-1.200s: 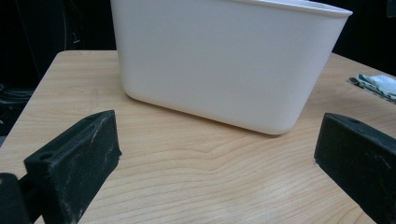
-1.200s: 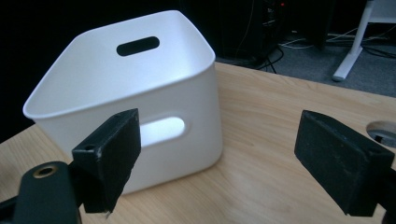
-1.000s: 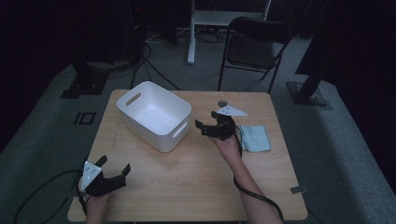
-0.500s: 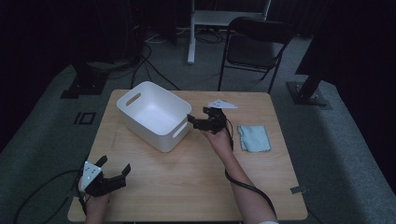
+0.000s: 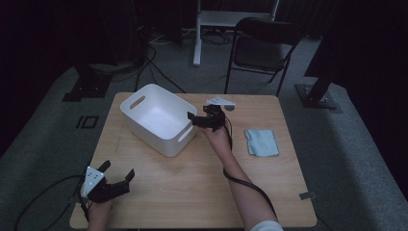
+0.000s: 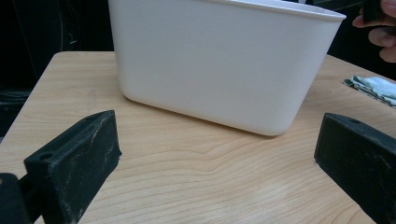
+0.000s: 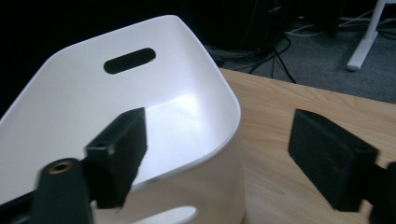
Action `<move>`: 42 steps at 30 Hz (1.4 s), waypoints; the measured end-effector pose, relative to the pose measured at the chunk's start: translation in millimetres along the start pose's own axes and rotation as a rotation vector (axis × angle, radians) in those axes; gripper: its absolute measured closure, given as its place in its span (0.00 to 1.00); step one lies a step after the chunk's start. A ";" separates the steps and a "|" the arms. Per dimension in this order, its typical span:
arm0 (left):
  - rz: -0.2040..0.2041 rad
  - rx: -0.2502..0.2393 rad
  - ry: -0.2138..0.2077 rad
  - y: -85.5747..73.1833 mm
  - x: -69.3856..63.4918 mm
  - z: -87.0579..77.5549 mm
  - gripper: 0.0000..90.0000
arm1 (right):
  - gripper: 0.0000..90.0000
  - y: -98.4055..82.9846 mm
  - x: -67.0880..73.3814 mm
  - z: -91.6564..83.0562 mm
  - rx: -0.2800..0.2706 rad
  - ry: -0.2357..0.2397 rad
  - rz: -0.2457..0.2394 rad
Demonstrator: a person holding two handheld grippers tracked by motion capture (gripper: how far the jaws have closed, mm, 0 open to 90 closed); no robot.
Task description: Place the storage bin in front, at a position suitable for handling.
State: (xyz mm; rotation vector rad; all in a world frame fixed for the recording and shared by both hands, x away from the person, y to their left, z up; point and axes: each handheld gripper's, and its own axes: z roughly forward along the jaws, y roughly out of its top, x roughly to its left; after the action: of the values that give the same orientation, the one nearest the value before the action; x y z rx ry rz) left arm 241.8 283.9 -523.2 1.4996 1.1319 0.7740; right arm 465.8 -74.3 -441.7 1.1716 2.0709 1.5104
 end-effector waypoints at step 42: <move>-0.004 -0.001 -0.013 0.9 -2.3 -1.5 0.01 | 0.92 19.7 5.8 40.9 0.228 -0.128 -0.076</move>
State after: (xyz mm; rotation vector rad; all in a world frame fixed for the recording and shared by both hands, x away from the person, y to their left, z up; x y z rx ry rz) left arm 239.9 282.3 -521.7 1.4994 1.1244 0.7615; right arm 497.9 -41.8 -438.7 1.2186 2.2165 1.1576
